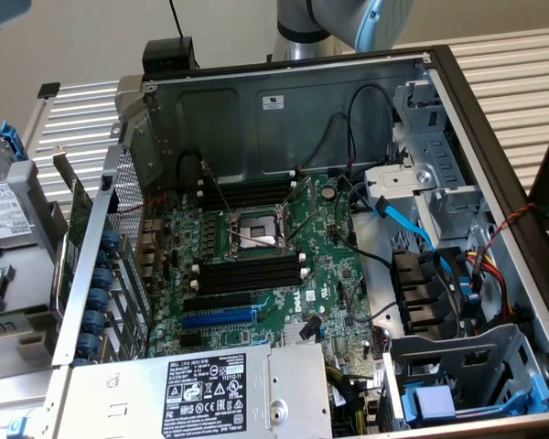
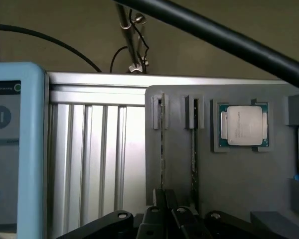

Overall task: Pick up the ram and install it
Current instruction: 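Pick up the ram and move it above insertion slot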

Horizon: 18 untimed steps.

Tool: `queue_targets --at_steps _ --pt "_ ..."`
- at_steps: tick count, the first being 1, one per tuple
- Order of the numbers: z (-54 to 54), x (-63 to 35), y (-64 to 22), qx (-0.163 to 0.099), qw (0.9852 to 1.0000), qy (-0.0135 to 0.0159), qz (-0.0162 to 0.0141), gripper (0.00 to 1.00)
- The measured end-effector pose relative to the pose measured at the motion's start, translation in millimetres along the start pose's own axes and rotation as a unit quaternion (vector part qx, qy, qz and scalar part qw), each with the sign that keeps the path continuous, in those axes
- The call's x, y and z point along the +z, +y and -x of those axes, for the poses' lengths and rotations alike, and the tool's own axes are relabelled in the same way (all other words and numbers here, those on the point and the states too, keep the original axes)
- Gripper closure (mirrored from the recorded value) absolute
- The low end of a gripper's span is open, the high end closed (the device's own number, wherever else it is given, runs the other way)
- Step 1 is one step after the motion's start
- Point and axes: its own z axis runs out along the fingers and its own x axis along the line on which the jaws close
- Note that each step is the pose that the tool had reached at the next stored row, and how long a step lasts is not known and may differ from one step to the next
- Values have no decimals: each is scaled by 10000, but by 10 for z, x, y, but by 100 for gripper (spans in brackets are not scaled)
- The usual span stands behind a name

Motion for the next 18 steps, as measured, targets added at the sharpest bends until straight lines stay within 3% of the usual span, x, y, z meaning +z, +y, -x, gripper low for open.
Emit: queue_targets --at_steps 12,18 --pt "0 -285 11 99 10000 -4 0 88" --pt "0 -475 19 181 9998 -6 0 88"
